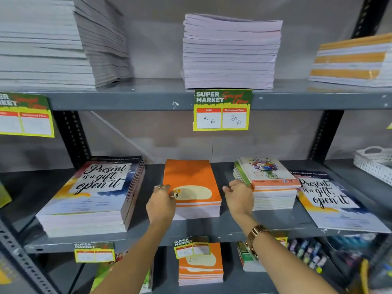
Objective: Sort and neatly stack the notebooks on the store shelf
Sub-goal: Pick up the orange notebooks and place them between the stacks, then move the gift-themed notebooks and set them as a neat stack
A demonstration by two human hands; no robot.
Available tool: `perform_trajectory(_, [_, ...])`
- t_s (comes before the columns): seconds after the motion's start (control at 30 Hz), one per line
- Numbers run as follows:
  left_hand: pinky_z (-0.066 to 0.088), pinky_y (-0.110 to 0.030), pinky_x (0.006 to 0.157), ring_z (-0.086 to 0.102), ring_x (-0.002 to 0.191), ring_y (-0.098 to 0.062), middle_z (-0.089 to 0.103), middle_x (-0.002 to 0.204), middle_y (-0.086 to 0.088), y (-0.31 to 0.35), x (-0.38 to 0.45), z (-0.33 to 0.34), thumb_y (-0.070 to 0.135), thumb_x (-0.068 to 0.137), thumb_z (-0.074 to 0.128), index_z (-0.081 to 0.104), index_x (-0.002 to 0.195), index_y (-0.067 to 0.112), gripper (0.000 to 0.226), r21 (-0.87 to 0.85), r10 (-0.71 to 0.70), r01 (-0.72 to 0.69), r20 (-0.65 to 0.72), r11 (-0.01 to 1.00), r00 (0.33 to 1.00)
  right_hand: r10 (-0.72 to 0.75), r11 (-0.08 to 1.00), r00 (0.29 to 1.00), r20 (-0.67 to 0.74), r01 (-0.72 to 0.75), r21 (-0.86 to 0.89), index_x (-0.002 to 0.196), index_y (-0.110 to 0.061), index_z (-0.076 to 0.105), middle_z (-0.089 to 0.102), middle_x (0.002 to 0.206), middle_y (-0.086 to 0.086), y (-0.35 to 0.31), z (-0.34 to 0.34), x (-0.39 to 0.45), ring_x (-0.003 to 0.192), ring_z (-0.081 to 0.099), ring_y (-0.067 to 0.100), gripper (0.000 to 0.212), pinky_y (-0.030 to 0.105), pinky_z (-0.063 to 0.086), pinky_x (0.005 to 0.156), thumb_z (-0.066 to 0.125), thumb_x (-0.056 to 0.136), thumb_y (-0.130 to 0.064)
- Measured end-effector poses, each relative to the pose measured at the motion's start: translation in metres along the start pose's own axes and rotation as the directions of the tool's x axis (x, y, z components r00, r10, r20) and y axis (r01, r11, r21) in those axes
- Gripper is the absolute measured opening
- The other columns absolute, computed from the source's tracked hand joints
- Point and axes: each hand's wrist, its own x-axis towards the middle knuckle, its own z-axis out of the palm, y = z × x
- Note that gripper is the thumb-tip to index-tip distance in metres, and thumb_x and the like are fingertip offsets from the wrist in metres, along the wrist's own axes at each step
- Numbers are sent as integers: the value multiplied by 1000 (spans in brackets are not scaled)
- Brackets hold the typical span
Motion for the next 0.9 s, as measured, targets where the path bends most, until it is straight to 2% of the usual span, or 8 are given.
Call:
perform_trajectory(0.13, [50, -39, 79, 60, 98, -33, 60, 116, -14, 27, -11, 15, 19, 93, 47, 58, 114, 11, 25, -28, 130, -130, 13, 991, 991, -77, 997, 983, -166, 80, 15, 92, -9, 64, 69, 90, 14, 22, -31, 9, 88, 63, 32, 8, 28, 42, 62, 62, 87, -13])
perform_trajectory(0.2, [49, -38, 77, 60, 98, -33, 61, 116, -15, 47, -18, 26, 17, 92, 49, 60, 113, 9, 25, -78, 167, -165, 18, 983, 986, -85, 996, 974, -210, 85, -7, 87, -9, 64, 69, 89, 15, 36, -48, 16, 88, 61, 34, 4, 32, 44, 62, 62, 84, -10])
perform_trajectory(0.4, [50, -37, 76, 62, 95, -35, 62, 116, -15, 114, -42, 67, 19, 92, 48, 60, 113, 9, 25, -193, 287, -268, 80, 944, 954, -57, 992, 956, -289, 20, -127, 95, -6, 66, 69, 94, 18, 96, -99, 45, 94, 60, 35, 13, 39, 51, 74, 60, 86, -13])
perform_trajectory(0.5, [50, -38, 79, 62, 96, -33, 62, 115, -15, 146, -56, 90, 19, 91, 50, 58, 115, 11, 26, -246, 361, -319, 152, 915, 920, 22, 987, 954, -299, -68, -146, 96, -4, 68, 68, 99, 20, 133, -125, 60, 98, 60, 35, 15, 40, 50, 80, 58, 85, -10])
perform_trajectory(0.63, [53, -43, 84, 64, 95, -34, 60, 118, -17, 194, -77, 123, 18, 90, 52, 55, 120, 12, 31, -357, 347, -242, 269, 902, 898, 119, 959, 952, -282, -184, -217, 103, -2, 62, 67, 103, 22, 184, -162, 76, 104, 58, 36, 21, 43, 50, 83, 58, 88, -14])
perform_trajectory(0.77, [52, -37, 81, 63, 92, -33, 63, 112, -17, 235, -92, 162, 15, 89, 54, 56, 117, 6, 29, -407, 283, -102, 413, 908, 866, 199, 896, 946, -257, -282, -343, 114, -2, 57, 60, 119, 19, 229, -191, 89, 115, 50, 36, 32, 43, 45, 94, 56, 90, -24])
perform_trajectory(0.83, [51, -40, 78, 60, 89, -35, 63, 101, -20, 252, -99, 177, 11, 88, 55, 57, 108, 0, 23, -418, 231, -1, 499, 909, 836, 268, 858, 932, -246, -347, -380, 121, -3, 52, 55, 128, 18, 245, -201, 94, 122, 44, 37, 41, 44, 42, 98, 57, 89, -28])
perform_trajectory(0.9, [45, -42, 71, 54, 77, -35, 59, 83, -21, 269, -105, 191, 6, 87, 54, 58, 87, 1, 6, -412, 166, 105, 570, 905, 805, 323, 833, 924, -206, -381, -401, 125, -2, 47, 49, 133, 18, 259, -208, 100, 125, 40, 37, 45, 45, 38, 101, 55, 90, -30])
